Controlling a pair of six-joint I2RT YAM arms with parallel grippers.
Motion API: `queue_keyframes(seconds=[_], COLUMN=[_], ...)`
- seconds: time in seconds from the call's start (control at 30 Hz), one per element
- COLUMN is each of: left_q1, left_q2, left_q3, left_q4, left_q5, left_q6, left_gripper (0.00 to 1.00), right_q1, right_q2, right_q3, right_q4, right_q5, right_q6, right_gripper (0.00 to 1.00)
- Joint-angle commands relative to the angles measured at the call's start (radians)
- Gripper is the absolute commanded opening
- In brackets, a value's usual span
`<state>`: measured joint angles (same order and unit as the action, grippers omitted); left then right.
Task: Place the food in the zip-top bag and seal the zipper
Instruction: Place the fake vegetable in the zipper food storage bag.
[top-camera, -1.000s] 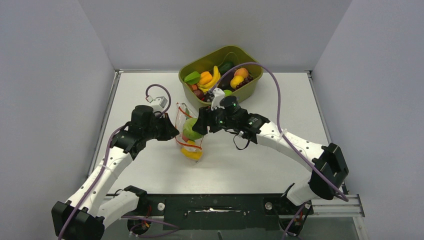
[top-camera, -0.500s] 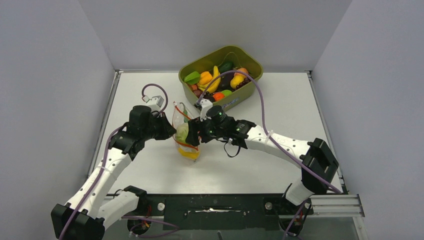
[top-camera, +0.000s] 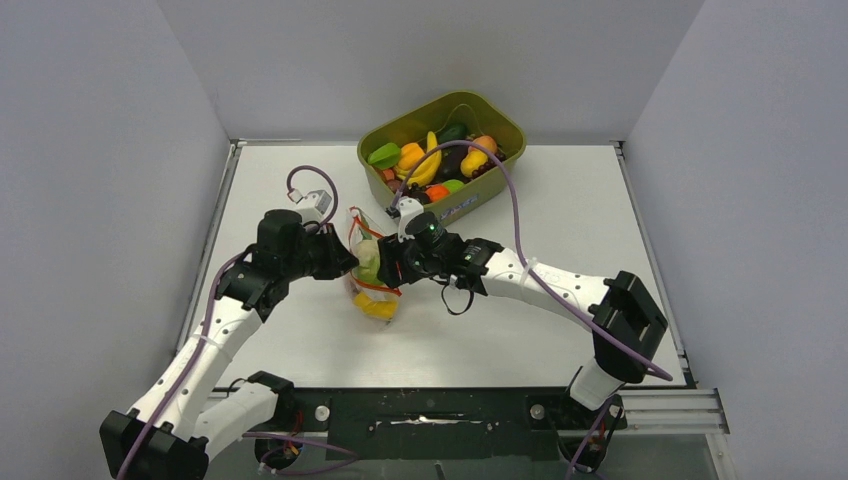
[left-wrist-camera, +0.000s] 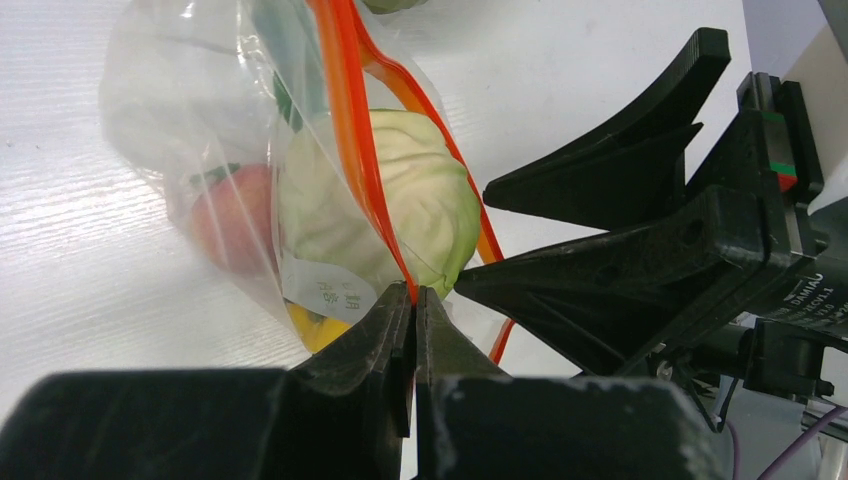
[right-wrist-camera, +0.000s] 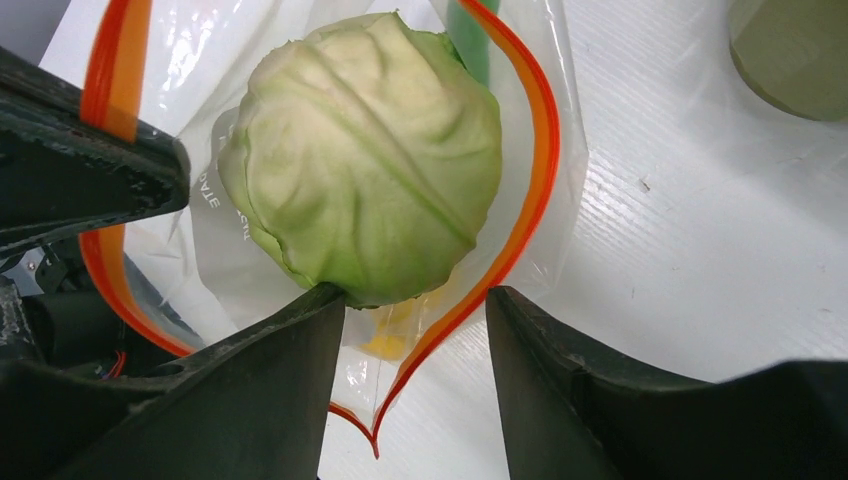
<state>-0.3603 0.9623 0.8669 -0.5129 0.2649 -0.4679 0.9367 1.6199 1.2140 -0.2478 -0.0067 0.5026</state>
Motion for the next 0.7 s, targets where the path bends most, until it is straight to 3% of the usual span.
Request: queue_keyframes(seconds=[0.0, 0.13, 0.33, 0.67], left_q1=[-0.004, -0.003, -0.003, -0.003], left_q2=[-0.026, -0.022, -0.021, -0.017], left_q3=[0.046, 0.033, 0.001, 0.002], left_q4=[0.043, 0.039, 0.045, 0.056], left_q5=[0.030, 0.012, -0.004, 0.003], left_q6=[-0.002, 0.008, 0.017, 0.011], left_gripper=[0.00, 0.00, 0.00, 0.00], right_q1=[0.001, -0.010, -0.080, -0.104], right_q2=[0.000, -0.045, -0.118, -0.082], right_q3=[0.053, 0.035, -0.053, -0.070], right_q4=[0.027, 0.045, 0.144, 0.145], right_q5=[0.028, -0.022, -0.130, -0.127], right_q6=[-0.021, -0.002, 0.103, 0.165], right_gripper=[0.53, 0.53, 0.39, 0.31])
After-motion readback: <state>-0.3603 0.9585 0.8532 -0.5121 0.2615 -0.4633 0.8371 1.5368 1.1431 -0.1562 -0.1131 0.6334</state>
